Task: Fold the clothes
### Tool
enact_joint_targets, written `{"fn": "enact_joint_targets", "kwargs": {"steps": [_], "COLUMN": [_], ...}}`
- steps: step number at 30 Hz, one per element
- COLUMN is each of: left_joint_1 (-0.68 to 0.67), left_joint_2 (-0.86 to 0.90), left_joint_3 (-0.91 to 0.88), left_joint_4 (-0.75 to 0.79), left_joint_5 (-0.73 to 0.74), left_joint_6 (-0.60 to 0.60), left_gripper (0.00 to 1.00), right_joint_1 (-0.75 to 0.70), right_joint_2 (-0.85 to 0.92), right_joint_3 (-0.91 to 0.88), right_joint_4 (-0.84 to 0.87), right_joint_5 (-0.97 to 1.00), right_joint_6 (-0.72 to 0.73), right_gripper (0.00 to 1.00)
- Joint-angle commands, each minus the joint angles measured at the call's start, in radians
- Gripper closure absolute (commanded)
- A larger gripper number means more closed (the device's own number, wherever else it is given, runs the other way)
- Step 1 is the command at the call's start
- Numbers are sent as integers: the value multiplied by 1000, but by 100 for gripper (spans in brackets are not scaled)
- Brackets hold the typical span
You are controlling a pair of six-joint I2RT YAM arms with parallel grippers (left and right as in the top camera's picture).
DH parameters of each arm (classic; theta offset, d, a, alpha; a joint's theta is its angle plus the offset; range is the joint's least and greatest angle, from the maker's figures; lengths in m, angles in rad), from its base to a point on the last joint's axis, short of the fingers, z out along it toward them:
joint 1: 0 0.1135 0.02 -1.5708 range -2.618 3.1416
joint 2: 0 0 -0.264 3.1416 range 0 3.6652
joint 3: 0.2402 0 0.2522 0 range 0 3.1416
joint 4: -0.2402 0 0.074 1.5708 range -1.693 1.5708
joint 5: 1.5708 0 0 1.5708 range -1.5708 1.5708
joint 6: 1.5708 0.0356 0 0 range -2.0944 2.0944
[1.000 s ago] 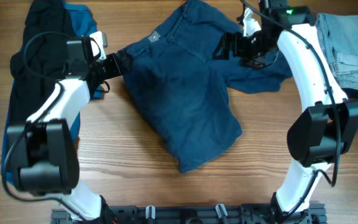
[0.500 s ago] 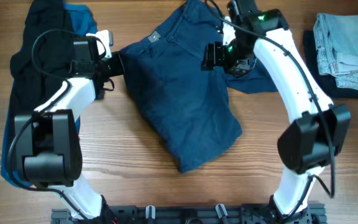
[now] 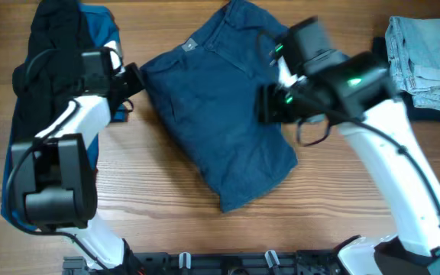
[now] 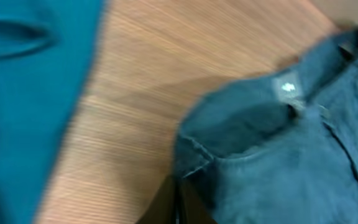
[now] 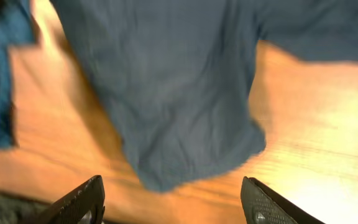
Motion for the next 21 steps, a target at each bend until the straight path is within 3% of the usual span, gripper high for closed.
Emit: {"fn": "enact_joint_targets", "kwargs": {"steps": [1,6,10,15,19,21], "left_joint_1": [68,89,89,90,90,90], "left_joint_2": [-97,-151,-151,-154,-200,-243], "left_joint_3": [8,8,8,8,8,8], "left_joint_4": [-13,-5,-9,-29,-58,-61], "left_joint_5": [-16,-17,-16,-15,-16,-16], "left_joint_6": [-51,-51,-51,-51,-51,-51], "left_gripper": [96,96,96,96,96,96], "right_joint_1": [131,251,336,318,312,332], "right_joint_2": [7,7,8,8,9,14], "right_joint_3": [-115,-288,-428,-542,-587,-602], "right_joint_4": [26,123,265,440,540,616], "right_joint_5": [14,-2,-61,-58,-172,-235], "right_joint_6": [31,42,41,149,136,92], "right_gripper": [29,29,36,44,54,54]}}
